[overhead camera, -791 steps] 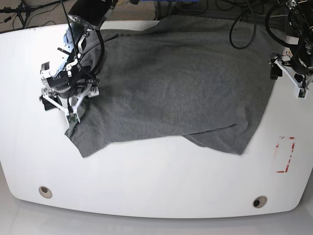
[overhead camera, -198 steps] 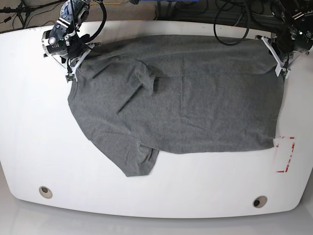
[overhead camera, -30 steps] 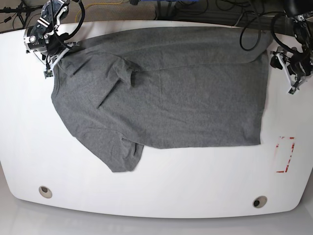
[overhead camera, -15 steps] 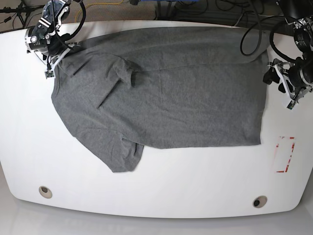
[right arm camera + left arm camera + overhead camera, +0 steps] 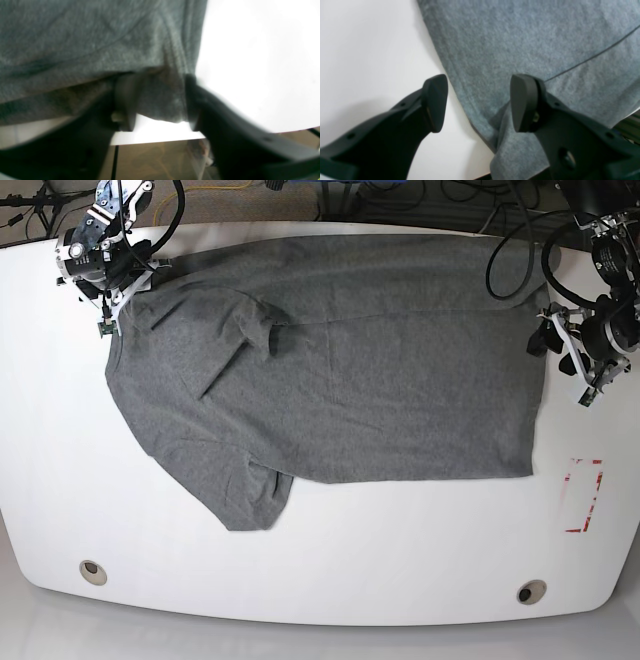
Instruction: Fold the T-shirt properly
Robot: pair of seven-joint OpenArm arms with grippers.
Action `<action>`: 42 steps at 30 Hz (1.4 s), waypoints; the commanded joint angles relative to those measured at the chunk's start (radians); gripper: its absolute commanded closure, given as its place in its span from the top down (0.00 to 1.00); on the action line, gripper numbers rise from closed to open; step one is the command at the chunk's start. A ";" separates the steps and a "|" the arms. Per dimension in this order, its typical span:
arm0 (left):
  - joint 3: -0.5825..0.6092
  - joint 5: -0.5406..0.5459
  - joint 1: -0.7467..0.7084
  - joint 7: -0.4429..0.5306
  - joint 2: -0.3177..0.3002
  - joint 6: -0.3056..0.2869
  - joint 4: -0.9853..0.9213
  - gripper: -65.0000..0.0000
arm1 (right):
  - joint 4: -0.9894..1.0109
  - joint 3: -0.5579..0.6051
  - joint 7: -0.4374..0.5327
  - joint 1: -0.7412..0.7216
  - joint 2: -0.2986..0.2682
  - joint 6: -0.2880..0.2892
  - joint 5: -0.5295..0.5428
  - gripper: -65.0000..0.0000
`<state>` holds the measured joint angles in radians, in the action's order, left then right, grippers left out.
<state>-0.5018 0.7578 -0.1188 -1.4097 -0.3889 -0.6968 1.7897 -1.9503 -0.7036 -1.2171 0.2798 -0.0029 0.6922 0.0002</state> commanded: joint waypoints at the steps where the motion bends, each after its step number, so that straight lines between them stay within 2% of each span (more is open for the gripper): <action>1: -0.005 0.012 0.009 0.013 -0.018 -0.001 0.014 0.57 | -0.042 -0.008 0.004 -0.018 -0.016 0.006 -0.004 0.68; 3: -0.007 0.012 0.009 0.013 -0.018 -0.001 0.014 0.57 | -0.054 -0.012 0.004 -0.024 -0.016 0.006 -0.006 0.71; 14: -0.010 0.010 0.008 0.013 -0.018 -0.001 0.012 0.57 | -0.067 -0.040 0.006 -0.050 -0.075 0.006 -0.065 0.71; 25: -0.005 -0.039 0.008 0.013 -0.018 -0.001 0.012 0.57 | -0.030 -0.041 0.007 -0.043 -0.070 0.006 -0.065 0.70; 30: -0.008 -0.039 0.008 0.013 -0.018 -0.001 0.012 0.57 | 0.009 -0.040 0.013 -0.032 -0.067 0.006 -0.064 0.55; 33: -0.008 -0.039 0.008 0.013 -0.018 -0.001 0.012 0.57 | 0.039 -0.040 0.050 -0.026 -0.067 0.006 -0.065 0.48; 42: -0.010 -0.039 0.008 0.013 -0.018 -0.001 0.012 0.57 | 0.165 -0.041 0.145 -0.017 -0.088 0.006 -0.073 0.47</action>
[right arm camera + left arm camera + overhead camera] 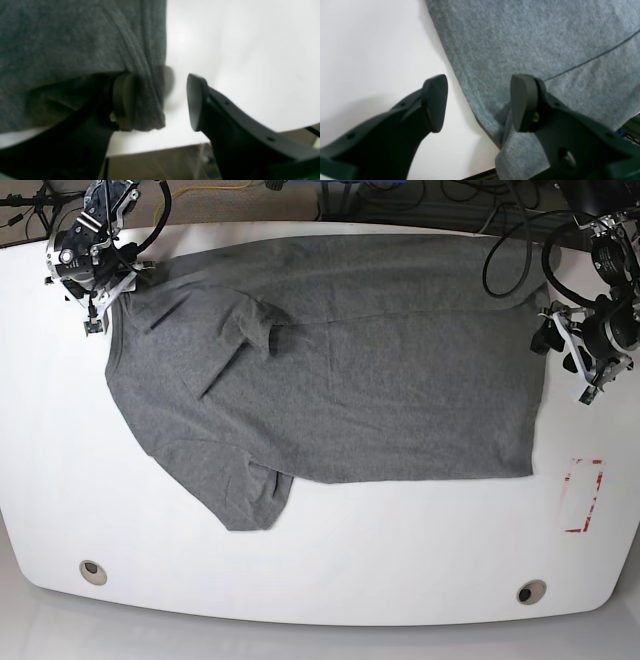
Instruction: Fold the T-shirt properly
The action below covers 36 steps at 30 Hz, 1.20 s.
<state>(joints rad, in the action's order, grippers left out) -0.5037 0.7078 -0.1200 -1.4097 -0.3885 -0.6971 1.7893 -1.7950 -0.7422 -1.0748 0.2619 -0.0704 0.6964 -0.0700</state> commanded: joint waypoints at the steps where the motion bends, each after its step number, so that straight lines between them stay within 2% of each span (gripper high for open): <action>1: -0.008 0.011 0.009 0.013 -0.019 -0.001 0.013 0.57 | 0.014 -0.003 0.008 0.007 -0.027 0.002 -0.003 0.47; 14: -0.005 0.011 0.009 0.013 -0.019 -0.001 0.013 0.57 | -0.104 -0.001 0.025 0.073 -0.073 0.002 -0.004 0.47; 24: -0.002 0.011 0.010 0.013 -0.019 -0.001 0.013 0.57 | -0.242 0.005 0.021 0.089 -0.067 0.002 -0.001 0.47; 30: -0.002 0.011 0.010 0.013 -0.019 -0.001 0.013 0.57 | -0.243 0.008 0.017 0.027 -0.059 0.002 0.008 0.47; 36: -0.002 0.011 0.010 0.013 -0.019 -0.001 0.013 0.57 | -0.243 0.114 -0.026 -0.026 -0.036 0.002 0.071 0.47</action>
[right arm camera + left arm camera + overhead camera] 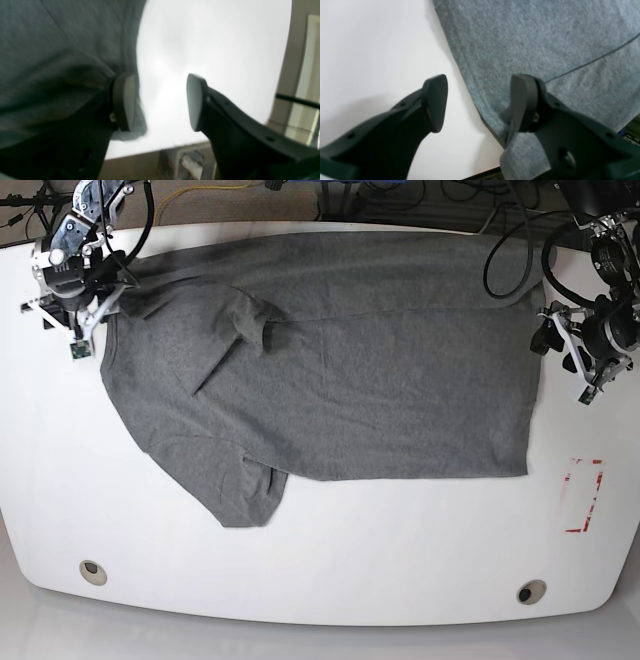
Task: Fold the T-shirt properly
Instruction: 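Open the right gripper and move it onto the shirt's sleeve area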
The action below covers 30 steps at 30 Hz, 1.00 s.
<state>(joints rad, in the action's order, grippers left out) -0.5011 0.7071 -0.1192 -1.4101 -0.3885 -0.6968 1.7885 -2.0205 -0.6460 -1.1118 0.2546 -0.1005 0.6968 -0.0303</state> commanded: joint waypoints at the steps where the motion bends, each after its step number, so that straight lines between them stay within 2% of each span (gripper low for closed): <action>1: -0.005 0.012 0.010 0.014 -0.019 -0.001 0.014 0.57 | -0.018 0.036 0.008 -0.028 -0.003 0.001 0.048 0.47; 7: -0.005 0.012 0.010 0.014 -0.019 -0.001 0.014 0.57 | -0.016 0.147 -0.001 -0.091 0.012 0.001 0.069 0.47; 17: -0.008 0.010 0.010 0.014 -0.019 -0.001 0.014 0.57 | 0.054 0.240 0.008 -0.216 0.107 0.001 -0.070 0.47; 23: -0.006 0.010 0.008 0.014 -0.019 -0.001 0.014 0.57 | 0.136 0.252 0.020 -0.291 0.138 0.001 -0.101 0.47; 30: -0.009 0.010 -0.003 0.014 -0.019 -0.001 0.014 0.57 | 0.244 0.251 0.045 -0.351 0.140 0.001 -0.107 0.47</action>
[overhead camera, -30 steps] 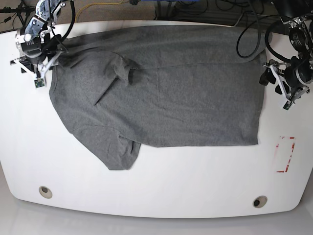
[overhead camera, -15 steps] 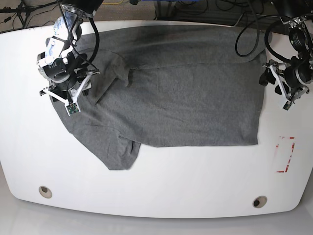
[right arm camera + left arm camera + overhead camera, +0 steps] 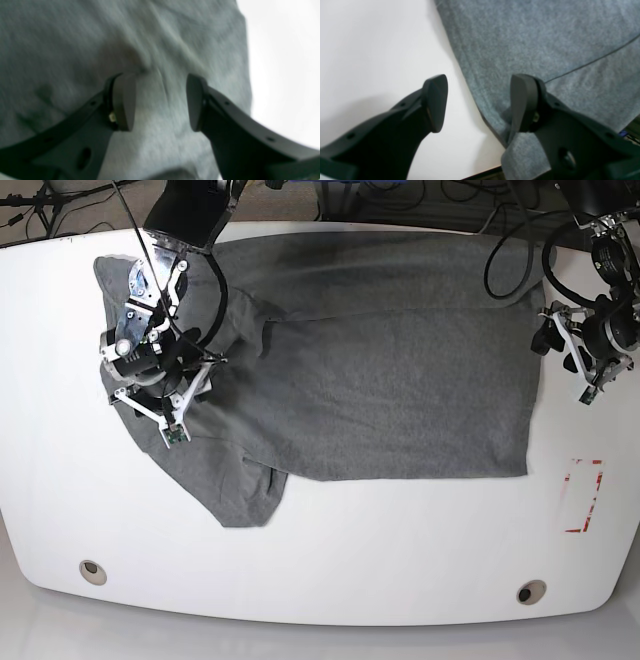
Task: Fold the T-shirt properly
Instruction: 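Open the right gripper and move it onto the shirt's sleeve area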
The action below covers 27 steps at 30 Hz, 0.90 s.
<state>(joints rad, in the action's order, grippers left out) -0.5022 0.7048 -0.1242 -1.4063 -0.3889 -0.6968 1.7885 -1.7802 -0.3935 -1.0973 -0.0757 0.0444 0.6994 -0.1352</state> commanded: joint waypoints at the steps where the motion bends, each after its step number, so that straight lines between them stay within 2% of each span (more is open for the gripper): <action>1: -0.009 0.013 0.001 0.010 -0.018 -0.001 0.014 0.57 | 0.013 -0.002 0.042 -0.022 -0.005 -0.001 -0.002 0.47; 6: -0.009 0.013 -0.001 0.010 -0.018 -0.001 0.014 0.57 | 0.067 -0.002 0.096 -0.023 -0.007 -0.001 0.009 0.47; 27: -0.009 0.013 -0.001 0.010 -0.018 -0.001 0.014 0.57 | 0.148 -0.003 0.156 -0.008 -0.013 -0.001 -0.001 0.46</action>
<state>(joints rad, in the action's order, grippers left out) -0.5037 0.7074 -0.1352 -1.4063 -0.3885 -0.6968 1.7885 -1.6310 -0.3954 -0.9615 -0.0689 0.0406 0.6994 -0.1356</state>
